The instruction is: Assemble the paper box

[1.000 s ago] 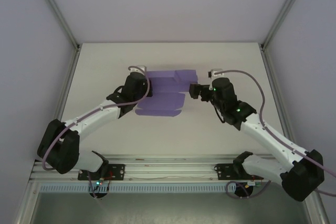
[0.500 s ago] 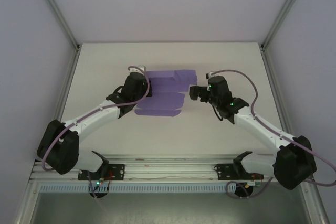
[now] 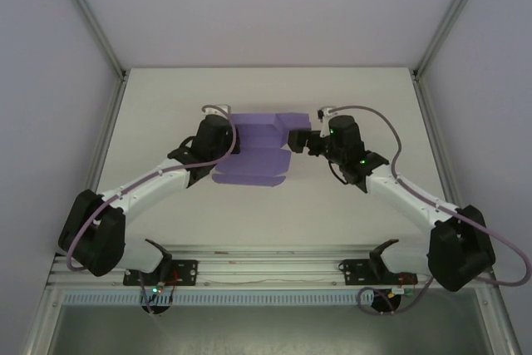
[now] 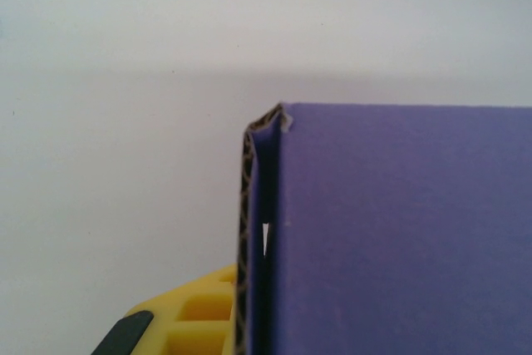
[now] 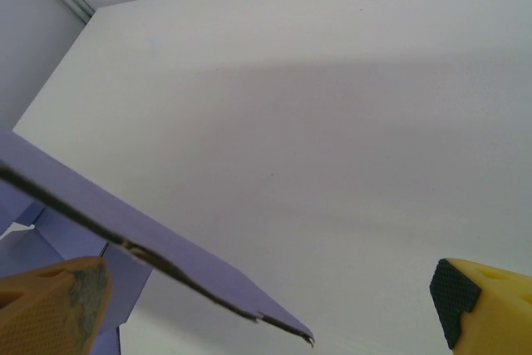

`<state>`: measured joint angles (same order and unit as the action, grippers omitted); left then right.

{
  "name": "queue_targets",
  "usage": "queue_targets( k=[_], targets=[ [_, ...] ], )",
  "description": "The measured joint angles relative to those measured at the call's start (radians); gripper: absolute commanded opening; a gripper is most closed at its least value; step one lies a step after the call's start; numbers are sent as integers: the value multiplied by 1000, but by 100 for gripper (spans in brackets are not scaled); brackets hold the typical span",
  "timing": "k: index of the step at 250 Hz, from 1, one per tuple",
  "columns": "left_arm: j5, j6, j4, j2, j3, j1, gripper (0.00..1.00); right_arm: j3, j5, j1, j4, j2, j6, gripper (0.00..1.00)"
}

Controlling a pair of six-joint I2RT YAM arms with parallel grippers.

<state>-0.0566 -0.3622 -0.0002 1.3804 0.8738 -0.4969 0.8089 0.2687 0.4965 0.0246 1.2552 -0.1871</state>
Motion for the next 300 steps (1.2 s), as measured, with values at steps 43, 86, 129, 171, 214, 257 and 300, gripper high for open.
queue_targets(
  k=[43, 86, 129, 171, 214, 257, 300],
  targets=[
    [24, -1, 1, 0, 0, -1, 0, 38, 64, 0, 10, 56, -5, 100],
    [37, -24, 7, 2, 0, 2, 0, 55, 108, 0, 98, 158, -39, 100],
    [45, -47, 8, 10, 0, 2, 0, 56, 55, 27, 164, 188, -44, 100],
    [49, -77, 11, 25, 0, 2, 0, 59, -132, 96, 166, 197, -26, 100],
    [49, -100, 12, 34, 1, 1, 0, 37, -275, 118, 177, 175, -19, 100],
    [48, -105, 12, 34, 6, 1, 0, -3, -300, 117, 116, 57, 4, 100],
    [48, -82, 10, 34, 6, 2, 0, -41, -280, 75, 9, -152, 16, 100]
  ],
)
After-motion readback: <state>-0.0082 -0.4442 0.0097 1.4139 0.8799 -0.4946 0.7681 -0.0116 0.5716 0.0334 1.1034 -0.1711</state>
